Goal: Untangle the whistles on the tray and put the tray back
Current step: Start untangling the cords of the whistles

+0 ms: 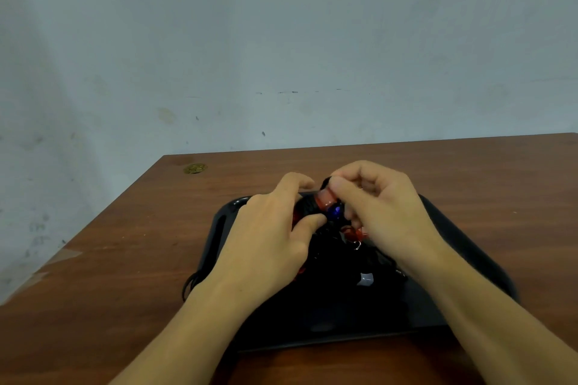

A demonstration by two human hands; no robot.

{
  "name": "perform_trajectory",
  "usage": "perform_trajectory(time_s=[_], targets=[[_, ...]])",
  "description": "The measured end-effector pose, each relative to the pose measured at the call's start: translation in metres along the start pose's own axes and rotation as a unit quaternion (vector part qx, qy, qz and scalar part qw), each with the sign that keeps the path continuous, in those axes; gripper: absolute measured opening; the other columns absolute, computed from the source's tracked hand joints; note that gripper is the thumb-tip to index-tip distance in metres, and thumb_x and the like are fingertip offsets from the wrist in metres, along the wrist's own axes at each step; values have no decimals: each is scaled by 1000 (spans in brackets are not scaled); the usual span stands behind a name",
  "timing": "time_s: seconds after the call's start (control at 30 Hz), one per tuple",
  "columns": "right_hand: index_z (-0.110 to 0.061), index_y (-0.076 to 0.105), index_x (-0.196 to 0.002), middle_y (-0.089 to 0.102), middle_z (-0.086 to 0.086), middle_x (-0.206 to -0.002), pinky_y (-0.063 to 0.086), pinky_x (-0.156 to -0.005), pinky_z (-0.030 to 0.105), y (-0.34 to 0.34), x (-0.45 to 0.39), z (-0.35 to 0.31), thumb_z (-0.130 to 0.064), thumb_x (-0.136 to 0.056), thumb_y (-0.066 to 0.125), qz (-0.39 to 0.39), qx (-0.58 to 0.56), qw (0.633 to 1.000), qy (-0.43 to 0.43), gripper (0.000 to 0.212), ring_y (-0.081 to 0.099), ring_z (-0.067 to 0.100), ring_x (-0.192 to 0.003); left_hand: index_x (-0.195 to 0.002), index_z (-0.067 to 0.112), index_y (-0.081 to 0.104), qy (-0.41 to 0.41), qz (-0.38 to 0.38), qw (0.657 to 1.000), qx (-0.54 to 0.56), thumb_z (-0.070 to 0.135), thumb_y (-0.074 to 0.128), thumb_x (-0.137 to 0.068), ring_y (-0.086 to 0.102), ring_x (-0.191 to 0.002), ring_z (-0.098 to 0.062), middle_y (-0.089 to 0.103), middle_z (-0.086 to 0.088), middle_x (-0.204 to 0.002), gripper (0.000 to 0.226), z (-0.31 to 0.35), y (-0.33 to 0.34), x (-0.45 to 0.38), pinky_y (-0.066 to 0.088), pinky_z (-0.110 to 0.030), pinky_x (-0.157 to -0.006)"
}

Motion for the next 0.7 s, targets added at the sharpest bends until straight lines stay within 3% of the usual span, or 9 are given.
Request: perform_trajectory(time_s=[0.07,0.2,0.3,0.37,0.47,0.53,0.6,0.7], targets=[[-13,70,-81,58,1,-69,42,-48,21,4,0,19,-16,-98,60,-22,-156,980,124,20,49,8,-53,-118,34,51,10,9,1000,16,31,67,-93,62,-64,-6,65,15,-80,30,1,-3,-1,52,-27,-60],[-10,63,-84,53,1,-72,32,-41,15,21,10,34,-16,-93,56,-109,-363,881,283,14,44,7,-56,-105,34,54,52,27,994,91,27,66,-94,64,-69,-19,68,6,-81,18,12,-5,2,53,-48,-64],[-8,58,-75,45,-2,-73,23,-40,13,28,11,25,-13,-78,58,-151,-465,823,288,6,37,4,-51,-106,35,55,70,32,986,148,28,62,-92,62,-68,-32,68,8,-87,17,16,-6,3,52,-53,-62],[-11,52,-72,41,-5,-67,17,-41,13,27,10,14,-14,-77,54,-170,-497,811,257,7,29,3,-47,-108,36,56,74,10,983,170,28,61,-92,62,-71,-36,67,4,-86,19,18,-2,5,52,-54,-64],[-14,53,-64,36,-6,-60,17,-44,16,20,8,4,-22,-71,62,-206,-456,845,188,14,19,7,-53,-109,27,59,63,-16,967,246,19,62,-91,66,-76,-25,69,1,-85,19,19,3,5,57,-45,-71],[-17,58,-60,38,-4,-60,25,-46,19,12,4,0,-27,-67,69,-225,-331,912,93,16,26,10,-56,-110,15,61,43,-29,942,332,14,62,-91,67,-73,-20,70,-6,-83,19,17,4,4,56,-33,-69],[-22,64,-60,51,-3,-63,32,-54,25,5,3,-6,-33,-71,66,-219,-194,956,-7,16,37,15,-61,-112,9,61,15,-37,918,395,13,61,-90,65,-70,-21,69,-12,-78,22,11,4,2,54,-31,-66],[-25,65,-64,61,-6,-67,42,-62,26,-1,5,-21,-30,-80,63,-204,-85,967,-125,17,51,12,-64,-110,7,63,-30,-47,885,463,14,63,-88,62,-68,-21,68,-18,-82,23,3,8,2,51,-29,-64]])
Point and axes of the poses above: each hand's wrist, its own x-axis away from the middle knuckle, its own y-axis out of the palm, z = x × y, the point moved 8 cm from there along -x, towards the middle knuckle
